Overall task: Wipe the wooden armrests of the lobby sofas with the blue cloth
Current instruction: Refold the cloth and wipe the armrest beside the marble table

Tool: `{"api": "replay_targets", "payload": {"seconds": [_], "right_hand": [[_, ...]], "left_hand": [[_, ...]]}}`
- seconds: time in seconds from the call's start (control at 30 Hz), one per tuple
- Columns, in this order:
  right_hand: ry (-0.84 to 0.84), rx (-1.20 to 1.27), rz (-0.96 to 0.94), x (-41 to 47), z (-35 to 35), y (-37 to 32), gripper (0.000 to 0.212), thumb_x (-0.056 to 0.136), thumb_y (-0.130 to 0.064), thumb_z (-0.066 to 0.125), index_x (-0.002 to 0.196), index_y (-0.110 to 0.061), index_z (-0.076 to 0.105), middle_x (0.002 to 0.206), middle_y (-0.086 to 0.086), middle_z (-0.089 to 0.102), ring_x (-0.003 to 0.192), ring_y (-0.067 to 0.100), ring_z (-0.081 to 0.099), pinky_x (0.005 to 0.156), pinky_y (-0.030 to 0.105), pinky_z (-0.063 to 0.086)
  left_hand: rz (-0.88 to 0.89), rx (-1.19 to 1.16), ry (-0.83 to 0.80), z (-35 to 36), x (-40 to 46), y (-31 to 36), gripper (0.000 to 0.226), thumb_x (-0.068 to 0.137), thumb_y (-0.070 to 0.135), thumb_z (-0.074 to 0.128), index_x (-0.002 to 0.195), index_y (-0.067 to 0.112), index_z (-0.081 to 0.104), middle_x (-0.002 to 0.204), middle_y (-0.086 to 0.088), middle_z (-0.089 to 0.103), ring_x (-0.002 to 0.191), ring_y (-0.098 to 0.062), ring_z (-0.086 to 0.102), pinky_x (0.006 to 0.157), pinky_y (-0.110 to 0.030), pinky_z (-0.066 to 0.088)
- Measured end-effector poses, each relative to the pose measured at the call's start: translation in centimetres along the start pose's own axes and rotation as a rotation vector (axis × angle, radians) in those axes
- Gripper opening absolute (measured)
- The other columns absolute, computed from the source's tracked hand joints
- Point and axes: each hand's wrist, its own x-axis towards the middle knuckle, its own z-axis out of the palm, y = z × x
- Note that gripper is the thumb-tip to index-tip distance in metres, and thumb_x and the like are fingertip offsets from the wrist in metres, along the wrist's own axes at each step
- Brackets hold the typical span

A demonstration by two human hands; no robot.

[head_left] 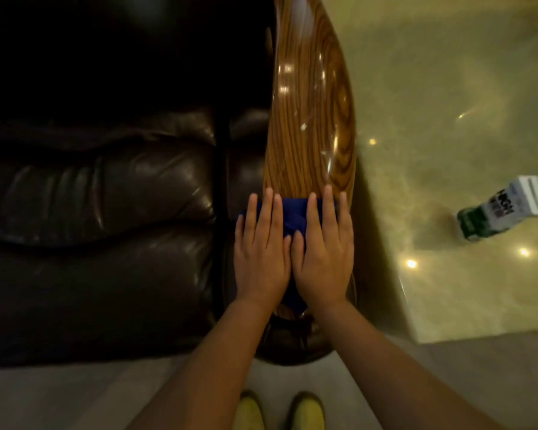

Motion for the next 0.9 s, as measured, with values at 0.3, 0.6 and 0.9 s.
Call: {"api": "replay_targets", "payload": {"seconds": [0.3,0.6,0.9], "right_hand": [[0.007,-0.058,0.063,-0.1,0.6,-0.2,0.052,0.096,-0.033,0.024,0.140,-0.006,0.028,0.151,0.011,0.017,0.142,0.027,0.009,0.112,0.047,0.026],[0.017,-0.097,0.098,5.9,0.3,-0.4,0.051,0.096,-0.032,0.027,0.140,-0.005,0.031,0.151,0.014,0.024,0.141,0.029,0.013,0.112,0.048,0.028],[-0.026,-0.112,0.102,16.5,0.5,0.1,0.052,0.096,-0.033,0.024,0.140,-0.006,0.030,0.152,0.013,0.026,0.142,0.028,0.015,0.109,0.047,0.033]], "left_hand": [[-0.022,-0.048,0.018,0.3,0.0,-0.1,0.061,0.094,0.030,0.027,0.144,0.016,-0.005,0.152,-0.005,0.006,0.141,-0.019,0.001,0.111,-0.049,0.012],[-0.020,-0.011,0.022,-0.3,6.0,0.2,0.062,0.093,0.031,0.027,0.144,0.014,-0.005,0.151,-0.002,-0.002,0.141,-0.020,-0.001,0.112,-0.045,0.012],[-0.024,-0.026,-0.035,-1.7,16.5,0.9,0.058,0.093,0.030,0.024,0.143,0.012,0.000,0.152,-0.005,0.004,0.141,-0.021,0.001,0.113,-0.042,0.012]]}}
